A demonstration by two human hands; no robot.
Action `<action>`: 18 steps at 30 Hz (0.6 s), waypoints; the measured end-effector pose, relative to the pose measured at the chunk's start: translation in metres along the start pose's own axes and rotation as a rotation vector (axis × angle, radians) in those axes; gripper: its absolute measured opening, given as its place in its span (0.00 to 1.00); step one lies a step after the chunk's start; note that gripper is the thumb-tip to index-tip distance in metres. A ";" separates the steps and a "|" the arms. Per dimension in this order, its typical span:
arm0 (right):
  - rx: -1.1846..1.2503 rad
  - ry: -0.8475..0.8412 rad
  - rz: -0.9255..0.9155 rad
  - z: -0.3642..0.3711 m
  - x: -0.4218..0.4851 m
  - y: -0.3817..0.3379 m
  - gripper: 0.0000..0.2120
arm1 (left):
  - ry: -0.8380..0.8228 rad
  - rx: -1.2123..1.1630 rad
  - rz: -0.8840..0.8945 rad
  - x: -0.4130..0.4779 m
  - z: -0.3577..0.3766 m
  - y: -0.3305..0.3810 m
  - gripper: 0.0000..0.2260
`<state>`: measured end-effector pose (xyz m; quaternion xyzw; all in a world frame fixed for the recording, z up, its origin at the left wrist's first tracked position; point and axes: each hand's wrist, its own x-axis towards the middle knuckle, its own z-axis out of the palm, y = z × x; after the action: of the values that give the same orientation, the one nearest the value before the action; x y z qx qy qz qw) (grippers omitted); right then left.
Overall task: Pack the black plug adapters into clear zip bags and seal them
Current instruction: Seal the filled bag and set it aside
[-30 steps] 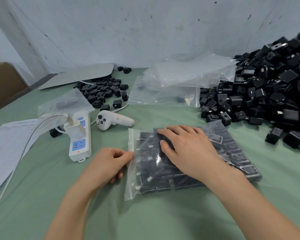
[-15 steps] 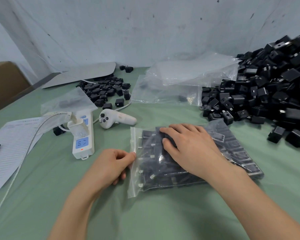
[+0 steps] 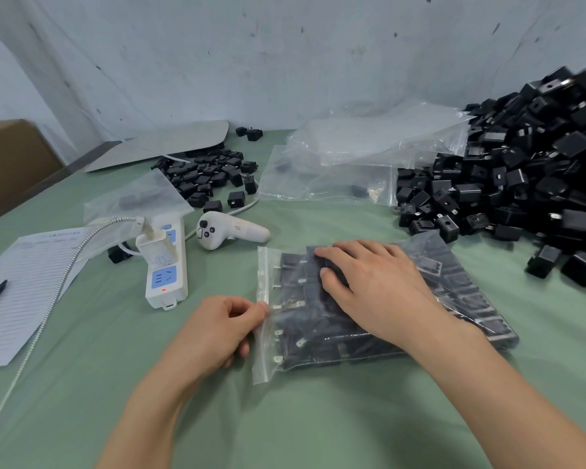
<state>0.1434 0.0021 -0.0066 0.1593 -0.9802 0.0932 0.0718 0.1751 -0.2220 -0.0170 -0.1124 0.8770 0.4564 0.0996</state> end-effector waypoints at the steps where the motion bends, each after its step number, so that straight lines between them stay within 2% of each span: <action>1: -0.001 -0.001 -0.001 0.000 0.000 0.000 0.22 | -0.004 -0.007 0.002 0.000 0.000 0.000 0.17; 18: 0.001 -0.004 -0.003 -0.001 -0.001 0.000 0.22 | -0.053 -0.014 -0.008 -0.006 -0.003 -0.004 0.18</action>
<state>0.1443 0.0021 -0.0054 0.1608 -0.9801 0.0931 0.0701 0.1820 -0.2257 -0.0168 -0.1045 0.8705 0.4648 0.1238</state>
